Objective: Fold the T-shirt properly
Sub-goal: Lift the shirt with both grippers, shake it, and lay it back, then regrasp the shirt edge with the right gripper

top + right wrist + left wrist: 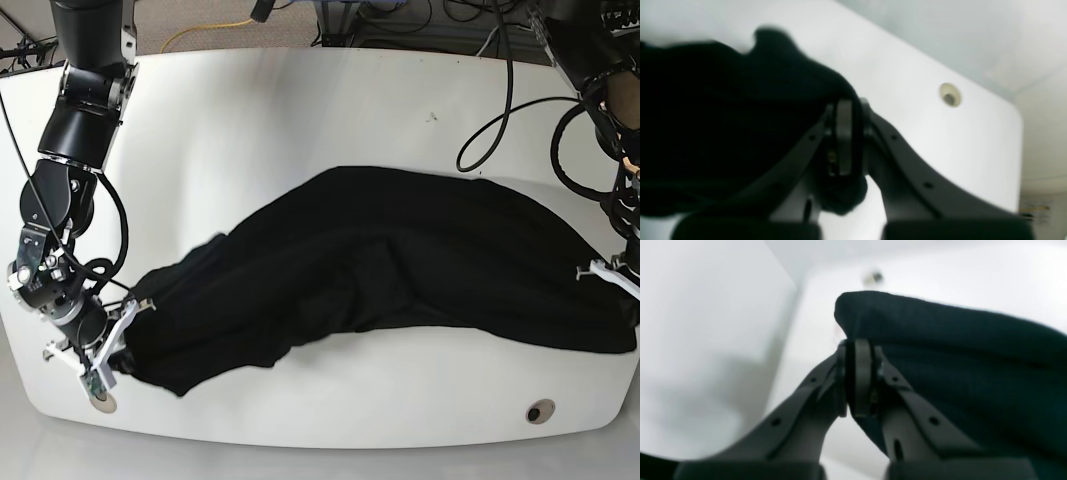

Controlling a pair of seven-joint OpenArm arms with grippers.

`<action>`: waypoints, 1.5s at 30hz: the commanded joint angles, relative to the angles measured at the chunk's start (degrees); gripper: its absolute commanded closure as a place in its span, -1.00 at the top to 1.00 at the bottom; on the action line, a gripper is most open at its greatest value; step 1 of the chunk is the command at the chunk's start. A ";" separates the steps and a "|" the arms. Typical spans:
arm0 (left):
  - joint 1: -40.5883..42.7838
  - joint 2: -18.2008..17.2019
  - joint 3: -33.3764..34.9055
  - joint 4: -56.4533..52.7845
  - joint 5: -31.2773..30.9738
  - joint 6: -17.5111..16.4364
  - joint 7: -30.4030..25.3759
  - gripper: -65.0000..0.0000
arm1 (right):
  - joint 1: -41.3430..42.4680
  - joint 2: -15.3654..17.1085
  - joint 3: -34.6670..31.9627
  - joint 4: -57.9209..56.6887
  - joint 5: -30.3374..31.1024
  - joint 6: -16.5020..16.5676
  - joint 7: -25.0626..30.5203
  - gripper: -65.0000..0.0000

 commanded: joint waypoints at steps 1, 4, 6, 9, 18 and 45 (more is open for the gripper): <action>-5.85 -2.57 1.47 1.04 0.08 0.30 -0.44 -1.00 | 5.97 1.72 0.35 1.07 0.17 -0.35 -0.22 -1.00; -11.74 -4.41 3.23 1.04 0.08 0.30 1.94 -1.00 | 10.01 1.81 0.35 1.07 0.17 -0.26 -1.02 -1.00; -14.73 -4.94 3.84 0.95 0.17 0.30 2.55 -1.00 | 11.95 1.90 0.35 1.07 0.17 -0.26 -1.02 -1.00; -18.34 -4.94 4.11 0.42 0.17 0.30 3.17 -1.00 | 15.46 1.90 0.35 1.07 0.17 -0.26 -2.77 -1.00; -12.89 -4.59 3.58 -0.46 0.17 -4.71 3.17 -1.00 | 10.89 3.92 0.96 2.65 0.52 -0.26 -4.53 -1.00; 31.07 0.51 -2.57 -2.57 0.34 -12.45 -11.78 -1.00 | -27.17 -6.19 14.68 3.88 0.17 1.81 -4.36 -0.97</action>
